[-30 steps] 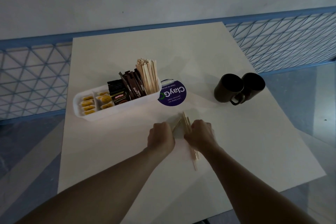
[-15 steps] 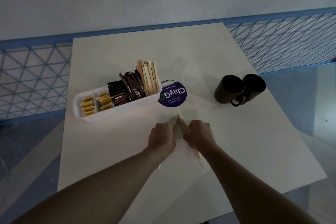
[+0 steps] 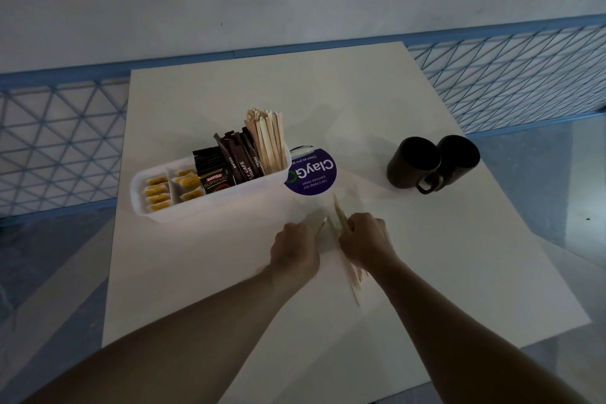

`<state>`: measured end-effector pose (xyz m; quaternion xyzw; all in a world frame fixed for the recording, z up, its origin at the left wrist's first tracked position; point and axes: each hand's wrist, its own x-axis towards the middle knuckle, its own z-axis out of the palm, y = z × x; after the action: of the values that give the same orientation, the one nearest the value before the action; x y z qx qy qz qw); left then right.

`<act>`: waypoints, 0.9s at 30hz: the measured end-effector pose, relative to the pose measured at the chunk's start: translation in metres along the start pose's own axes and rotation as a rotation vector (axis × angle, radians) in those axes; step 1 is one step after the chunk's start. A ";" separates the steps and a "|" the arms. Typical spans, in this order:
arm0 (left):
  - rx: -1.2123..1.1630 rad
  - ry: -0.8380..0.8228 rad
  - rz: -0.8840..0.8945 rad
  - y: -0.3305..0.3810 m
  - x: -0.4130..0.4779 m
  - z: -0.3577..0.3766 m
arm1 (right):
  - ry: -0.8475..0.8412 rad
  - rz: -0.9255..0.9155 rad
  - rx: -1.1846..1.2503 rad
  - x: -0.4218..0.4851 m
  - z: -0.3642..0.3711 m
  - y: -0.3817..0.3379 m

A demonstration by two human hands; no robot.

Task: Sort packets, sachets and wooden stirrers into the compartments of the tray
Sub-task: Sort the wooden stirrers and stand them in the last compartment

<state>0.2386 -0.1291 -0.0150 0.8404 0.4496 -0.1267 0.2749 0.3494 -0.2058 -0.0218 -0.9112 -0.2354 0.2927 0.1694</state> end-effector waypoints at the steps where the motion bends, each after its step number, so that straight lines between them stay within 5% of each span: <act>1: 0.002 0.002 0.013 0.000 -0.001 -0.001 | 0.001 0.002 0.017 0.001 -0.003 0.001; 16: -0.029 -0.065 0.107 -0.016 0.020 -0.017 | -0.044 0.043 0.127 -0.007 -0.015 0.011; 27: -0.067 -0.047 0.157 -0.040 0.011 -0.013 | 0.098 -0.004 -0.025 -0.019 0.011 0.008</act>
<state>0.2108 -0.0965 -0.0235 0.8601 0.3798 -0.1095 0.3225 0.3315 -0.2206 -0.0254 -0.9260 -0.2321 0.2445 0.1700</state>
